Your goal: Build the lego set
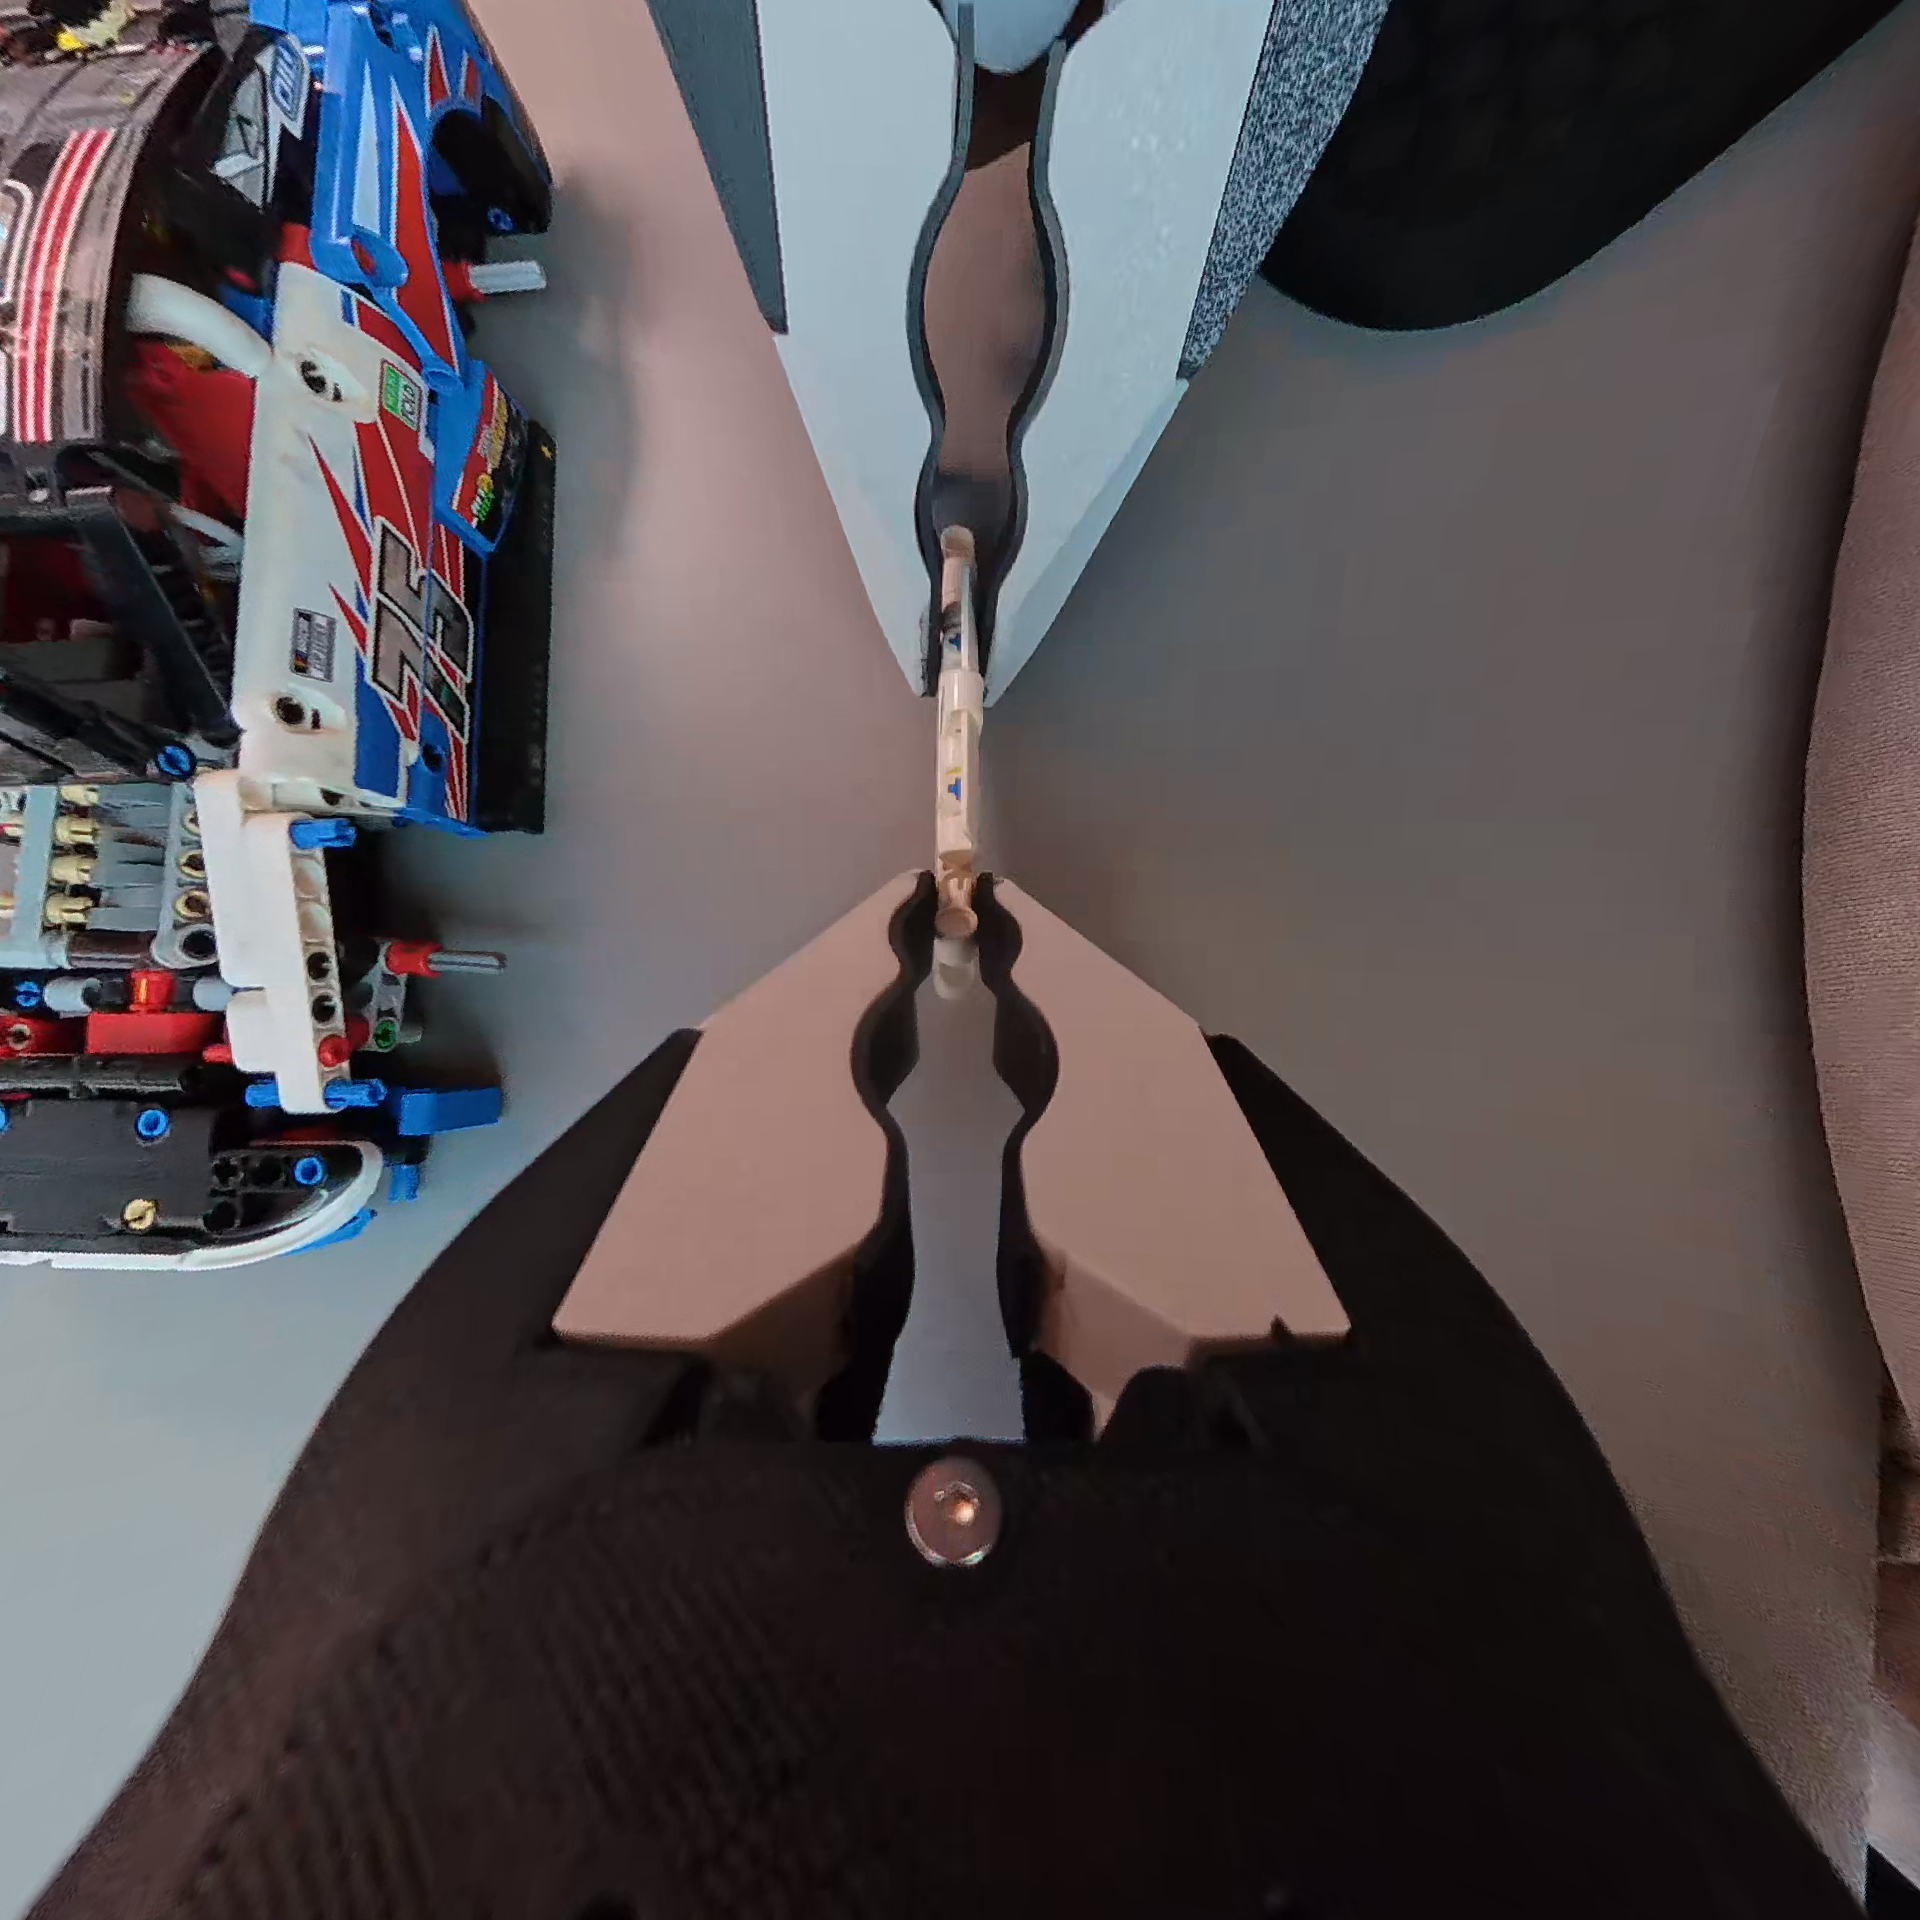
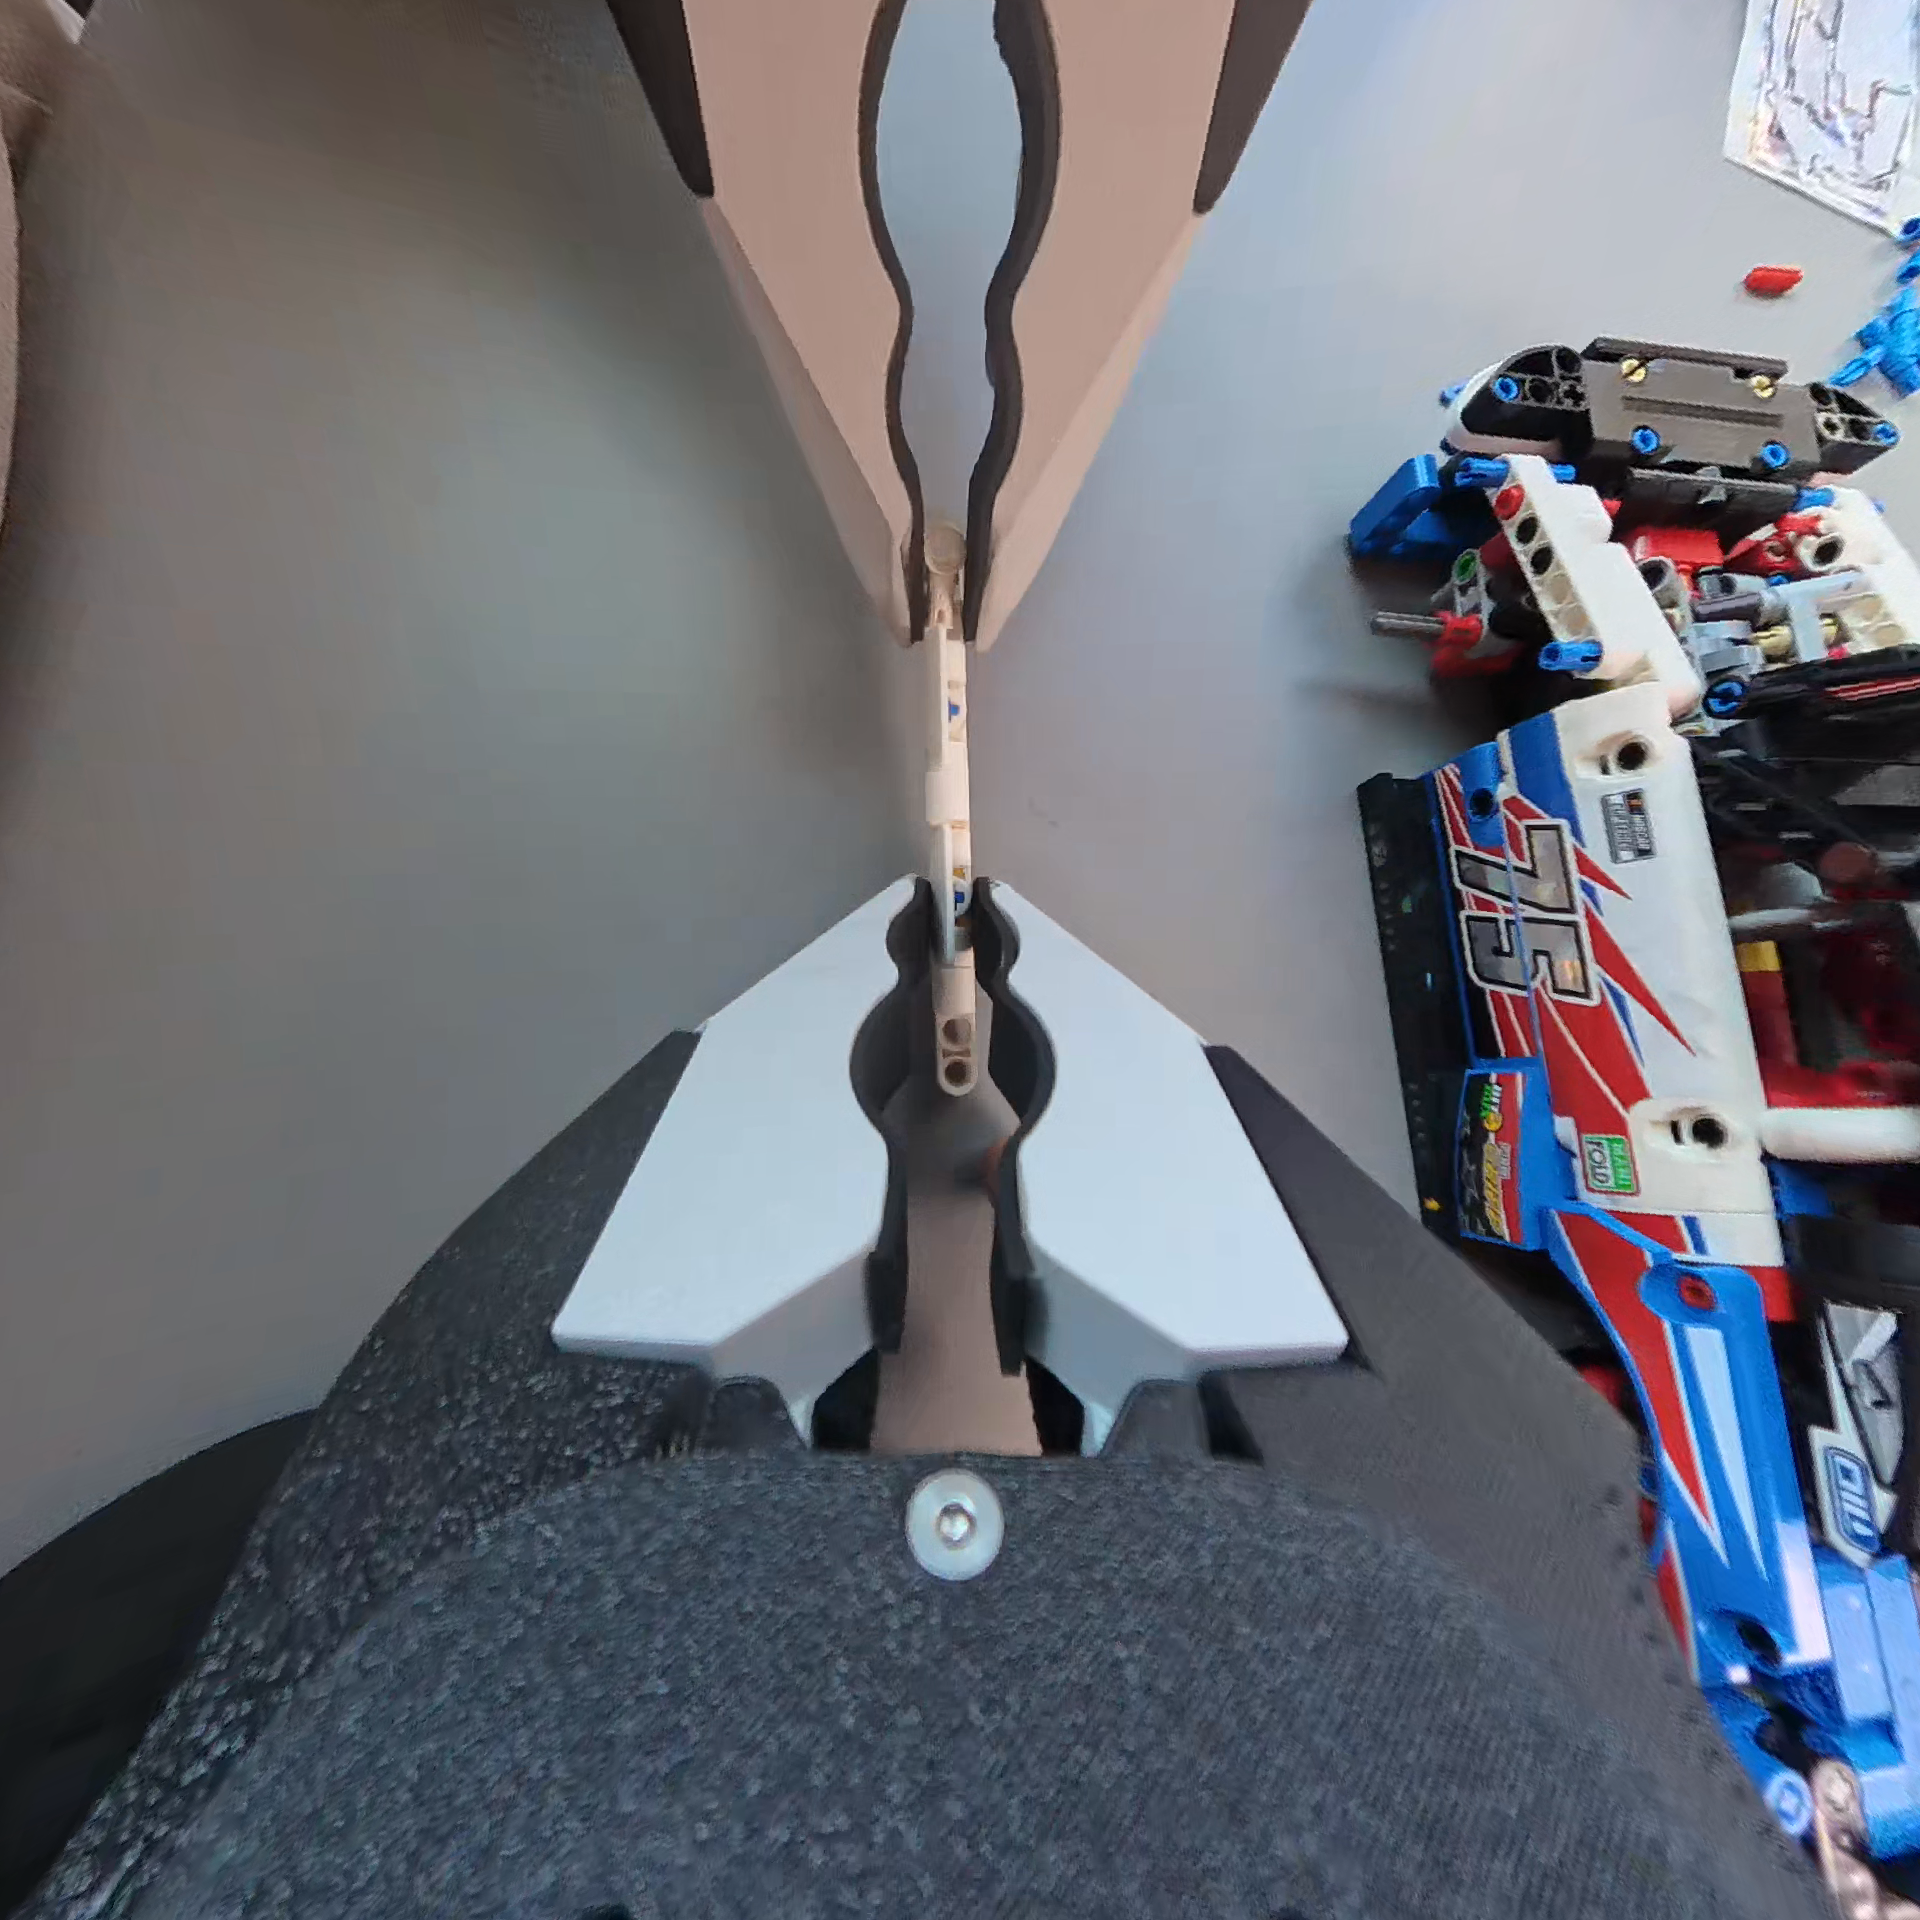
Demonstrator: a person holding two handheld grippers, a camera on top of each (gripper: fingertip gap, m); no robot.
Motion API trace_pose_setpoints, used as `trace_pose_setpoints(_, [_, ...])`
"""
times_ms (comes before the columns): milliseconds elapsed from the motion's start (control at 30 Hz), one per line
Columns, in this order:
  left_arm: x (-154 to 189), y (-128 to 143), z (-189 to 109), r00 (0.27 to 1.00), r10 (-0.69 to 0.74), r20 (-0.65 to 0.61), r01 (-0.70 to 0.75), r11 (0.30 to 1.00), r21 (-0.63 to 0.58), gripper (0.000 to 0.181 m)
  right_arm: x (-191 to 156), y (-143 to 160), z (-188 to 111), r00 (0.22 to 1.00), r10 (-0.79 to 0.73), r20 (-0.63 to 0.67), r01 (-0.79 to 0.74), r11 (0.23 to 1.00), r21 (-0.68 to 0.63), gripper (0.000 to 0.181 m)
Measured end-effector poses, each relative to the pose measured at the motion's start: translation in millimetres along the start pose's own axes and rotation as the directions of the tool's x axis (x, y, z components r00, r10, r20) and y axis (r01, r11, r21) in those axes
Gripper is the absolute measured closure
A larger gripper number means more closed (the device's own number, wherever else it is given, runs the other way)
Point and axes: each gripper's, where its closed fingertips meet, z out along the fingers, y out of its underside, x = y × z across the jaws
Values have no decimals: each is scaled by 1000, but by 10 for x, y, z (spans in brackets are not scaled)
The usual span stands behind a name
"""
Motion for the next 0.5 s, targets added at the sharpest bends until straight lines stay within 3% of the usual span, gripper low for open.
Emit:
trace_pose_setpoints(133, [-98,-10,-89,998,-69,1,68,994,85,176,54,122,-12,1000,23,10,-21,994,-109,176])
trace_pose_setpoints(267, [-211,24,-156,994,-105,26,100,985,140,176,117,114,7,998,68,-6,-68,989,-131,173])
trace_pose_setpoints(367, [-294,27,-147,990,-134,42,124,974,188,175,195,0,-15,995,85,-52,-89,993,-78,151])
trace_pose_setpoints(467, [-330,46,-114,981,-191,20,183,962,203,173,226,-215,-119,990,91,-107,-86,995,48,150])
trace_pose_setpoints(500, [-304,59,-98,980,-199,-2,196,961,194,163,226,-242,-152,987,94,-130,-86,994,64,150])
